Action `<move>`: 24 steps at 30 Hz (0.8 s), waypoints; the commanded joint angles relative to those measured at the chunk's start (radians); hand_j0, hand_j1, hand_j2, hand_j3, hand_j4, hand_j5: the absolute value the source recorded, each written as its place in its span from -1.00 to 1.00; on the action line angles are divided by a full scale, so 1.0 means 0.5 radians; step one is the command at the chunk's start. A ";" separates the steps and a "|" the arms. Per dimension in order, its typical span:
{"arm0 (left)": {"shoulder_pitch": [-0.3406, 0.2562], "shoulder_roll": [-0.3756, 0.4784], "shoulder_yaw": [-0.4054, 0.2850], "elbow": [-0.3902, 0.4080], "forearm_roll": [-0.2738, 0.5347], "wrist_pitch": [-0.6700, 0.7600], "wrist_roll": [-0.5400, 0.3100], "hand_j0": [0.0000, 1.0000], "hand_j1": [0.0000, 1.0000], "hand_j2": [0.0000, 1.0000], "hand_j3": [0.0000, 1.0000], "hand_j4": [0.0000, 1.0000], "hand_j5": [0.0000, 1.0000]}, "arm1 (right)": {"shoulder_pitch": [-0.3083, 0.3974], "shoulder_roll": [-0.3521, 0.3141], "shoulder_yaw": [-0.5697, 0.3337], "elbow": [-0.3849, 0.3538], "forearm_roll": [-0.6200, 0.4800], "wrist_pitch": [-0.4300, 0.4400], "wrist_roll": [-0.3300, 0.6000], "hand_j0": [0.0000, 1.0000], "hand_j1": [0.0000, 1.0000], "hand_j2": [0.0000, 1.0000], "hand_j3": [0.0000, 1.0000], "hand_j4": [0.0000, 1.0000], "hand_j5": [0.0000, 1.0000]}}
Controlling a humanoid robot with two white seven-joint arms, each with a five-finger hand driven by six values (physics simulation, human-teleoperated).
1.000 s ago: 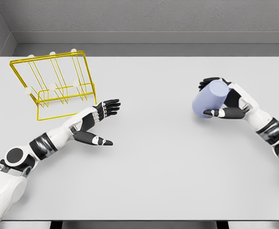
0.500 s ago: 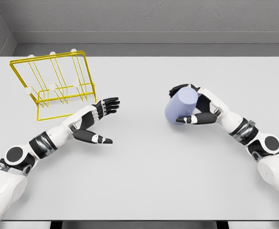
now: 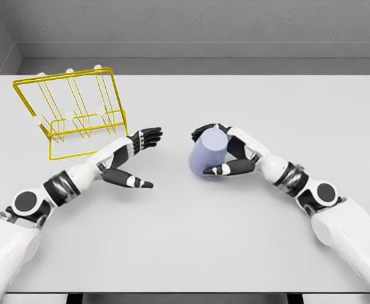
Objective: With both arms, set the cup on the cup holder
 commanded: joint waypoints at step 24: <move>-0.003 -0.024 0.085 0.028 -0.165 0.000 0.000 1.00 1.00 1.00 1.00 1.00 1.00 | -0.064 0.205 0.074 0.186 0.086 0.001 0.000 0.71 0.71 0.71 0.71 0.71 0.71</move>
